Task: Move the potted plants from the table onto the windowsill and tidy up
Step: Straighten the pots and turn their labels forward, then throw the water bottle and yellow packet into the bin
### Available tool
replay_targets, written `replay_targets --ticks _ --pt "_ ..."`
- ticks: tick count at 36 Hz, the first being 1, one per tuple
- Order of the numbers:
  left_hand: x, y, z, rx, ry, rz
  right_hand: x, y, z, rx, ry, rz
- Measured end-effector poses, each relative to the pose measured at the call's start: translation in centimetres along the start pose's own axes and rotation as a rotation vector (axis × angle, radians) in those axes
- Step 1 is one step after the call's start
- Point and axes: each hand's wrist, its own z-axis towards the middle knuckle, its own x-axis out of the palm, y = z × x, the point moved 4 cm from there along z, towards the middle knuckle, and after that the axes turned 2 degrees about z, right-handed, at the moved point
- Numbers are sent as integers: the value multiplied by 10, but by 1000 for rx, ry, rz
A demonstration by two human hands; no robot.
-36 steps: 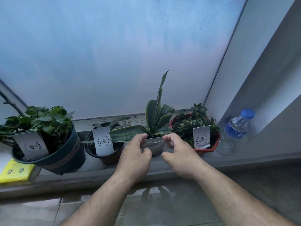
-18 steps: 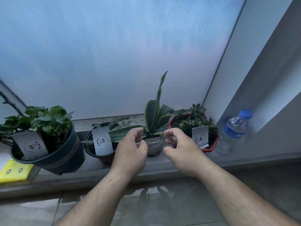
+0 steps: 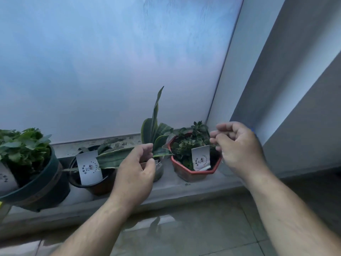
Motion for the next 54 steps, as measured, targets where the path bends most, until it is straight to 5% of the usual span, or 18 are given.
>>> replay_targets --ticks 13,31,45,54 --pt "77 -34 -12 -17 277 -68 -6 -51 12 143 110 -237" --pt "102 -35 -2 -107 275 -44 3 -64 9 301 242 -254" --pt "103 -33 -6 -119 344 -32 3 -58 8 292 212 -272" --pt "86 -40 -8 -68 245 37 -8 -51 8 247 209 -300"
